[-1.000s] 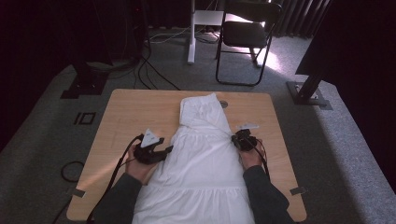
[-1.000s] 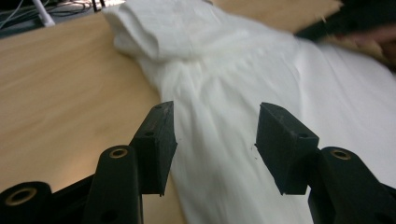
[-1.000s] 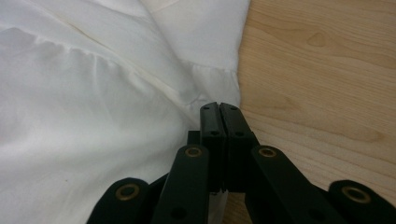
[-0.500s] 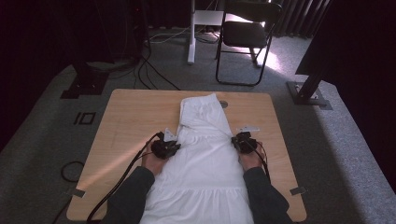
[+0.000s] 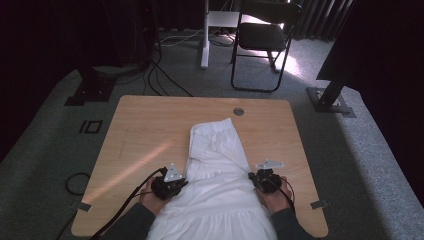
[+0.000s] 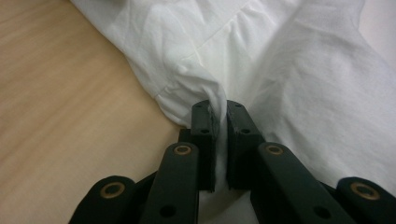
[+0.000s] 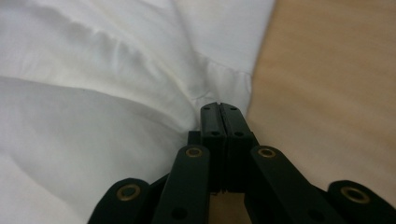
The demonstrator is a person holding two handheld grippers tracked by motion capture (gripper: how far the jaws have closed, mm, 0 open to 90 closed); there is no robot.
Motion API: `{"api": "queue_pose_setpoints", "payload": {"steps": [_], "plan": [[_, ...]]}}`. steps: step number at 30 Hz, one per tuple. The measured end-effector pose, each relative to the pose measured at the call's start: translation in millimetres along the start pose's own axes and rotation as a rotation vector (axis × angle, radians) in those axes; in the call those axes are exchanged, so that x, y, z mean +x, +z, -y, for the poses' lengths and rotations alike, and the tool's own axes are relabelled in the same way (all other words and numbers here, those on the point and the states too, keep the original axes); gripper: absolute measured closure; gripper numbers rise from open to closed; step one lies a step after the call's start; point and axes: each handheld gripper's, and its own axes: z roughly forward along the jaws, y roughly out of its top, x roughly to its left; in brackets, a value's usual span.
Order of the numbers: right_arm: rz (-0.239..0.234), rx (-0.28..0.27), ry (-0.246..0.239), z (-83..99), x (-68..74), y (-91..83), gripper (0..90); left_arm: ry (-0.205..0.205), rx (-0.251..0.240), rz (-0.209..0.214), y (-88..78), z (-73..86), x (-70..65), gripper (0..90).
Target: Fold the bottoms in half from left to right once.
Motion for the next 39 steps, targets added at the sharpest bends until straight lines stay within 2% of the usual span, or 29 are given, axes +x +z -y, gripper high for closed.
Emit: {"api": "queue_pose_setpoints", "payload": {"steps": [1, 3, 4, 7, 9, 11, 12, 13, 15, 17, 19, 20, 22, 23, 26, 28, 29, 30, 31, 36, 37, 39], "plan": [[-0.009, 0.019, -0.007, 2.0, 3.5, -4.0, 87.9, -0.002, -0.002, 0.001, 0.0, 0.3, 0.2, 83.9], [0.001, 0.030, -0.014, 1.4, 4.8, -7.2, 77.7, -0.019, -0.013, 0.013, 1.5, 0.5, 2.7, 83.0], [0.004, 0.002, -0.027, -0.6, 3.7, -8.8, 71.2, -0.024, -0.019, 0.019, 2.3, 0.4, 4.0, 82.7], [-0.019, -0.079, -0.006, -19.0, -1.4, -12.8, 67.1, -0.034, -0.025, 0.025, 3.6, -0.1, 5.5, 82.4], [-0.071, -0.126, -0.041, -36.0, 2.6, -13.1, 66.3, -0.040, -0.030, 0.025, 4.4, -0.2, 6.5, 82.1], [-0.087, -0.137, -0.056, -42.8, 5.5, -11.9, 66.2, -0.043, -0.034, 0.024, 5.0, -0.1, 6.8, 81.9], [-0.103, -0.142, -0.079, -51.8, 9.7, -9.1, 66.1, -0.041, -0.039, 0.019, 5.5, 0.1, 6.7, 81.9], [-0.127, -0.142, -0.108, -66.5, 18.3, -1.2, 65.7, -0.043, -0.042, 0.016, 5.7, 0.2, 6.3, 81.5], [-0.162, -0.132, -0.126, -80.6, 28.7, 11.4, 61.5, -0.040, -0.047, 0.013, 5.8, 0.7, 6.2, 81.2], [-0.153, -0.115, -0.146, -90.6, 39.4, 23.8, 51.1, -0.042, -0.052, 0.016, 5.8, 1.4, 6.5, 81.0], [-0.110, -0.101, -0.176, -100.7, 53.6, 39.2, 42.4, -0.047, -0.057, 0.018, 6.0, 2.0, 6.6, 81.0], [-0.107, -0.098, -0.187, -104.2, 58.5, 45.4, 38.8, -0.050, -0.060, 0.019, 6.1, 2.3, 6.5, 81.0], [-0.135, -0.060, -0.197, -110.7, 66.7, 58.4, 29.7, -0.049, -0.064, 0.018, 6.2, 2.8, 6.4, 80.9], [-0.140, -0.047, -0.206, -112.5, 69.7, 62.8, 28.1, -0.050, -0.065, 0.017, 6.1, 2.9, 6.2, 81.0], [-0.114, -0.034, -0.262, -115.1, 81.7, 74.7, 21.6, -0.054, -0.071, 0.018, 6.4, 3.5, 6.2, 80.9], [-0.090, -0.008, -0.300, -115.8, 85.7, 81.4, 24.1, -0.055, -0.072, 0.017, 6.4, 3.6, 6.2, 80.8], [-0.053, -0.011, -0.314, -116.2, 85.3, 82.7, 27.3, -0.053, -0.070, 0.016, 6.2, 3.7, 6.2, 80.8], [-0.031, -0.015, -0.305, -117.9, 80.7, 83.1, 33.3, -0.053, -0.070, 0.016, 6.2, 3.7, 6.1, 80.8], [-0.030, -0.020, -0.286, -119.2, 76.3, 82.5, 40.2, -0.053, -0.070, 0.015, 6.2, 3.7, 6.1, 80.8], [-0.005, -0.067, -0.127, -126.7, 28.4, 69.9, 75.6, -0.056, -0.074, 0.017, 6.7, 3.6, 6.3, 80.6], [0.001, -0.078, -0.099, -127.6, 20.9, 66.7, 81.1, -0.054, -0.073, 0.016, 6.6, 3.6, 6.2, 80.6], [0.027, -0.117, -0.037, -131.3, -0.6, 55.4, 85.4, -0.052, -0.070, 0.015, 6.4, 3.4, 5.9, 80.6]]}}
